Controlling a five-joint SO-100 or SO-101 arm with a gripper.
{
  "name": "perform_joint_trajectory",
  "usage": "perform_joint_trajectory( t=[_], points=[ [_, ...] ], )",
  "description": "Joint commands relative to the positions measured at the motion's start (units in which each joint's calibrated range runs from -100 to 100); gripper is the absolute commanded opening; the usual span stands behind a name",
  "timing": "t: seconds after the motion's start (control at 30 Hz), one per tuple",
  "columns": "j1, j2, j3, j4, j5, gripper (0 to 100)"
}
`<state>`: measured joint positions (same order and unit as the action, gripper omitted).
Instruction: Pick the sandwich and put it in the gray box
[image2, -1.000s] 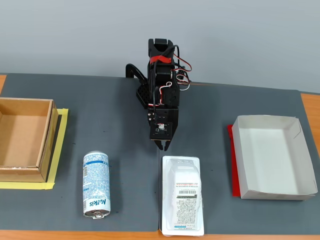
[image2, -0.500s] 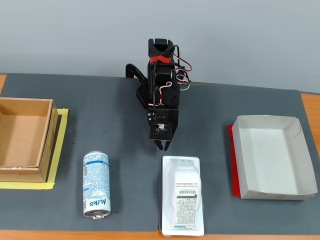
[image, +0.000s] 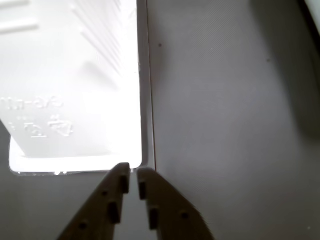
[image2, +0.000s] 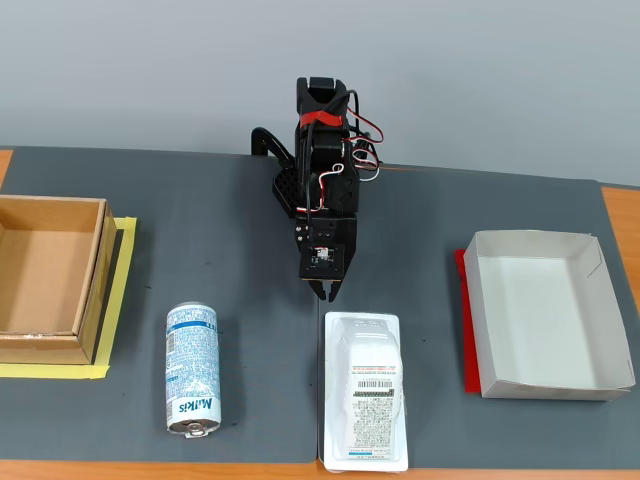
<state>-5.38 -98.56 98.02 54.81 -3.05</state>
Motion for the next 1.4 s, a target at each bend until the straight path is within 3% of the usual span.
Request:
perform_joint_trajectory(
  t=[0.0, 1.37],
  points=[
    [0.27, -0.51, 0.26, -0.65, -0.10, 2],
    [-0.25, -0.51, 0.17, -0.73, 0.11, 2]
  ],
)
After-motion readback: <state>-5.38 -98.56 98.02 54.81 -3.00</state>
